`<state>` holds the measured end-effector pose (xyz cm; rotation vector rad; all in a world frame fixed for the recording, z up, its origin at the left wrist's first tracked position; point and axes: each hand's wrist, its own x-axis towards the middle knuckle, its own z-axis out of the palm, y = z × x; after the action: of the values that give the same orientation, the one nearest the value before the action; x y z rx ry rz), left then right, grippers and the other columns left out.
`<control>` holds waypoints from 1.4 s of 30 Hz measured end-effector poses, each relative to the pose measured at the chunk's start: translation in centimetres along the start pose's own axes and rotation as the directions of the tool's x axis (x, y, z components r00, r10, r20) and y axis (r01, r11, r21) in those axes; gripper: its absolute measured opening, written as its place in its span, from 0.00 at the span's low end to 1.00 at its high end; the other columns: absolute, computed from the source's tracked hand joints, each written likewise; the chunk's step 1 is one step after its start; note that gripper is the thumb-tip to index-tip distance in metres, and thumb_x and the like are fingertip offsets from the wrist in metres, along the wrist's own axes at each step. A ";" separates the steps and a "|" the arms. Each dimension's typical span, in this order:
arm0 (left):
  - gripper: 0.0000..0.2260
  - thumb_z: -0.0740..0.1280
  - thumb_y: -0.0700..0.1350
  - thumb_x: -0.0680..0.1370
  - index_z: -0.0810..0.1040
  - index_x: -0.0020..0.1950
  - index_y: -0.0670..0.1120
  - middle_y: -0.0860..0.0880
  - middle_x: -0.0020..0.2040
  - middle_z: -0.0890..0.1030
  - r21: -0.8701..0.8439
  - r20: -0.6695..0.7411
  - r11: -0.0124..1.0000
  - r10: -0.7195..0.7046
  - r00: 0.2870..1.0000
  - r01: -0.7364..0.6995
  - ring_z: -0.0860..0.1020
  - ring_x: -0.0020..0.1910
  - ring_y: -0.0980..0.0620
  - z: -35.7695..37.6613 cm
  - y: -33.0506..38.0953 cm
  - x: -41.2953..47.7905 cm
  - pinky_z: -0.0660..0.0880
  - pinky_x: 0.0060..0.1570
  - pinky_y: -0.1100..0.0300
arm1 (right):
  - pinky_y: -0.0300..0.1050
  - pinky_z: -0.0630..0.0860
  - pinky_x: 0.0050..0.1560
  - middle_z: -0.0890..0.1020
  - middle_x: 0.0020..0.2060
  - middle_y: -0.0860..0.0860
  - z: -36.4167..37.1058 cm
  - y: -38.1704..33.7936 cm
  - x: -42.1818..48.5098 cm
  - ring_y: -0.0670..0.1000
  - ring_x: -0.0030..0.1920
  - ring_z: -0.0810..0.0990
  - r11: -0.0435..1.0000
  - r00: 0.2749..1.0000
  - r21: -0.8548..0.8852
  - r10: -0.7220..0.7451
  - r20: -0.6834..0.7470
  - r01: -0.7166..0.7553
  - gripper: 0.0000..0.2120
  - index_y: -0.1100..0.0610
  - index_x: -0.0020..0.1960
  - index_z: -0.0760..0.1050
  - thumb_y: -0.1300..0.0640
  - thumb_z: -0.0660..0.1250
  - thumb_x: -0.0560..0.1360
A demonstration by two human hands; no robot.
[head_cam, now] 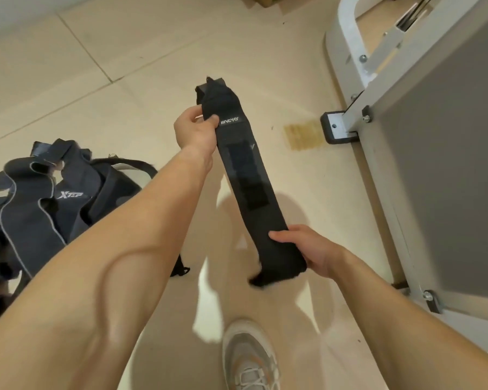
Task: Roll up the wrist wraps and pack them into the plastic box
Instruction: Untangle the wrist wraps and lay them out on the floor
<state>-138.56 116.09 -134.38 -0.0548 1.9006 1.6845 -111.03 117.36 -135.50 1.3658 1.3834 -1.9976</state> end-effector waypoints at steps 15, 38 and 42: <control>0.22 0.66 0.46 0.82 0.71 0.77 0.49 0.47 0.75 0.72 0.707 0.462 0.638 -0.092 0.882 -0.304 0.70 0.74 0.47 2.6 -4.3 -0.3 0.65 0.71 0.56 | 0.50 0.76 0.48 0.70 0.69 0.54 -0.5 -0.7 7.0 0.58 0.58 0.78 0.909 0.745 -0.396 -0.177 -0.643 -0.126 0.29 0.50 0.78 0.58 0.48 0.64 0.80; 0.44 0.45 0.79 0.73 0.88 0.53 0.48 0.51 0.50 0.88 0.761 0.406 0.580 -0.775 0.484 0.290 0.85 0.52 0.48 -0.2 -11.5 -13.2 0.75 0.61 0.49 | 0.58 0.80 0.62 0.77 0.62 0.50 -4.1 0.4 2.9 0.56 0.60 0.79 0.984 0.864 0.111 -0.069 -0.498 0.143 0.31 0.47 0.75 0.67 0.49 0.75 0.75; 0.36 0.48 0.70 0.81 0.86 0.53 0.45 0.49 0.51 0.87 0.845 0.364 0.511 -0.767 0.528 0.159 0.84 0.50 0.47 -0.9 -12.7 -14.2 0.77 0.55 0.52 | 0.53 0.82 0.58 0.76 0.67 0.53 -4.6 2.9 2.6 0.55 0.58 0.79 0.980 0.893 -0.199 -0.090 -0.440 0.001 0.37 0.49 0.78 0.63 0.62 0.75 0.75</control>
<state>-122.08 107.84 -139.35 0.2942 1.5307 0.2924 -107.83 120.53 -139.51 1.7868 1.7656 -1.5737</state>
